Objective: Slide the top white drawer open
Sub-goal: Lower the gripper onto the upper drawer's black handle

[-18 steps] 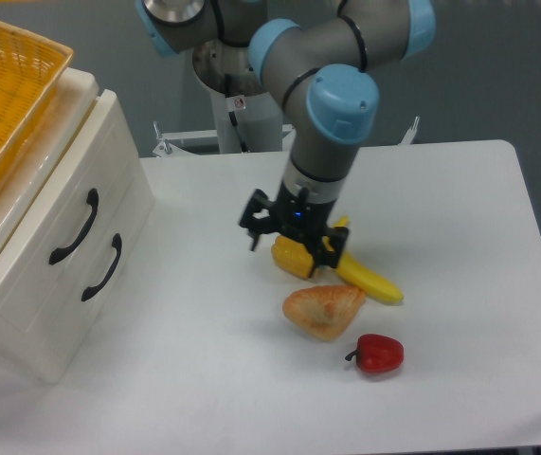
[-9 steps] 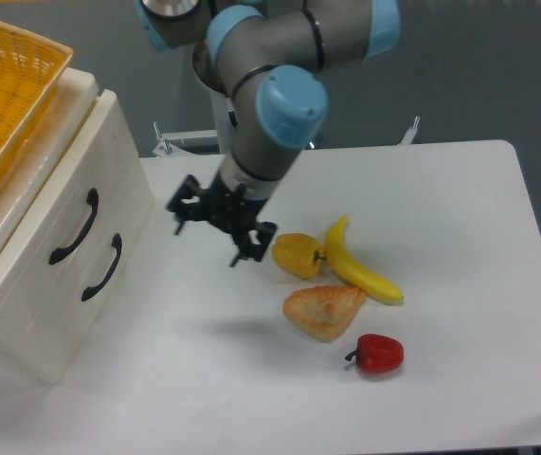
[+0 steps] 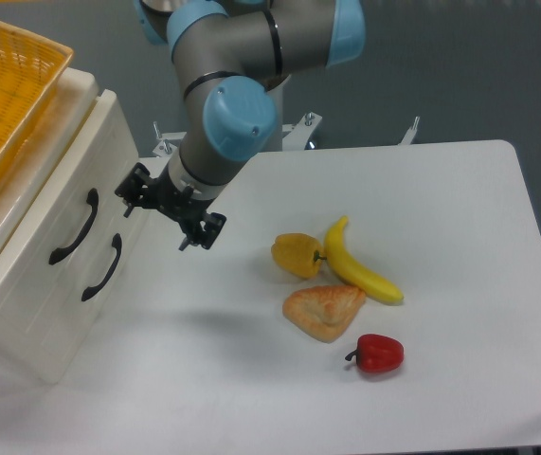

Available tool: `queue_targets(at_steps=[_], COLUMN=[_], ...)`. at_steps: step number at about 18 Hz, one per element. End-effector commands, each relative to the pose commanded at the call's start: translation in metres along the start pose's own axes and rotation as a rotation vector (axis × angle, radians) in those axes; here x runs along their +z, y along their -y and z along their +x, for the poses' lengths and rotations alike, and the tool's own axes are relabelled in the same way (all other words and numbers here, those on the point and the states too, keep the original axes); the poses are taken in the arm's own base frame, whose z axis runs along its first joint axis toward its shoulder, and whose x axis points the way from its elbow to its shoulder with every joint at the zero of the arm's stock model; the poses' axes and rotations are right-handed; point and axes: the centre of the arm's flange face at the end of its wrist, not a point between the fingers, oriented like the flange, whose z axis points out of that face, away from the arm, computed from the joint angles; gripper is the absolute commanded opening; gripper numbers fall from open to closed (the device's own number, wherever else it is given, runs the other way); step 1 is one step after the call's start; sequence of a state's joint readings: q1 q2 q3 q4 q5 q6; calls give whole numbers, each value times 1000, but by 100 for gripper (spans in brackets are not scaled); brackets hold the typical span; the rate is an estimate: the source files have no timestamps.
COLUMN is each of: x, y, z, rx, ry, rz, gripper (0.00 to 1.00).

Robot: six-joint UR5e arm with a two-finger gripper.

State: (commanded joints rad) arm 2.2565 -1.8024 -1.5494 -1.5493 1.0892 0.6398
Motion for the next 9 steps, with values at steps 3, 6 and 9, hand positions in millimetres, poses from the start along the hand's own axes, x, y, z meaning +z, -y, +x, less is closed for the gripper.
queue_targets(at_steps=[3, 6, 9], x=[14, 21, 28], y=[18, 27, 31], z=[5, 15, 21], rx=[-19, -19, -10], ry=[-11, -12, -17], rz=[-18, -27, -37], gripper=[100, 100, 100])
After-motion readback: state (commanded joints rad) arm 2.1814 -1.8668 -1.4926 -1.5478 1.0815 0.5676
